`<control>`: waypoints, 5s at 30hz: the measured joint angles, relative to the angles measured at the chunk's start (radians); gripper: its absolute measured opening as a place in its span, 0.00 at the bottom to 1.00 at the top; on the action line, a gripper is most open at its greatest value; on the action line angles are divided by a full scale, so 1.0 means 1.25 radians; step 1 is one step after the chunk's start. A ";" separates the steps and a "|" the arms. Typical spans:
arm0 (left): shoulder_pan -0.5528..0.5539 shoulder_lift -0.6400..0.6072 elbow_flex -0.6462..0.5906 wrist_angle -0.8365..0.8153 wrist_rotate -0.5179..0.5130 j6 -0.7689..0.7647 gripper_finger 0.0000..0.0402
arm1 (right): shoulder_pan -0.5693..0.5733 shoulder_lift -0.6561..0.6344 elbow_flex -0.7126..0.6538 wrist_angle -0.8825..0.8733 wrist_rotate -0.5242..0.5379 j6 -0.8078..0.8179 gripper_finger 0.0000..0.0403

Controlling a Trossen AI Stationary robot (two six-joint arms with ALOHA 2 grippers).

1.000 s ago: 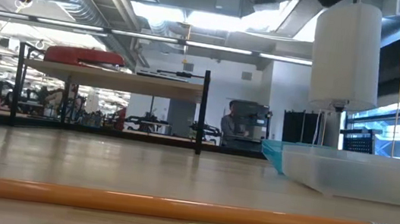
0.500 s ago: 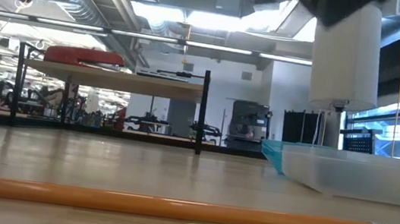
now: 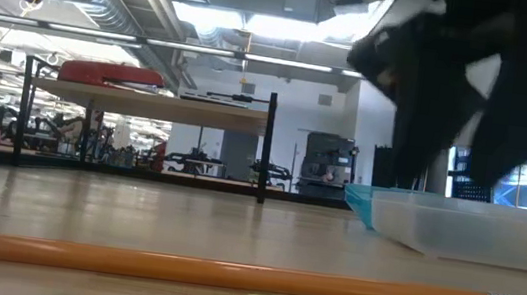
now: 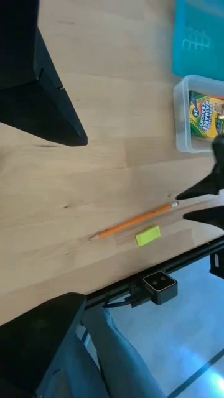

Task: Pack school essentials
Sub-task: Put the orange pencil into the blue supply box

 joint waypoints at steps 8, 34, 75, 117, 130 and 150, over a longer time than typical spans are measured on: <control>0.000 0.000 0.000 0.000 0.002 0.033 0.99 | 0.000 0.040 0.000 0.033 -0.001 0.003 0.40; 0.000 0.000 0.000 0.001 0.002 0.031 0.99 | 0.000 0.108 0.001 0.106 0.016 0.034 0.28; 0.000 0.000 0.000 0.001 0.002 0.031 0.99 | -0.002 0.110 0.000 0.121 0.022 0.063 0.11; 0.001 0.000 0.000 0.001 0.002 0.032 0.99 | -0.082 -0.109 -0.001 -0.099 0.028 0.101 0.11; 0.030 0.000 0.000 0.003 0.002 0.032 0.99 | -0.091 -0.205 -0.001 -0.247 0.060 0.094 0.11; 0.078 0.000 0.000 0.026 0.002 0.031 0.99 | -0.154 -0.471 -0.259 -0.309 0.071 0.149 0.11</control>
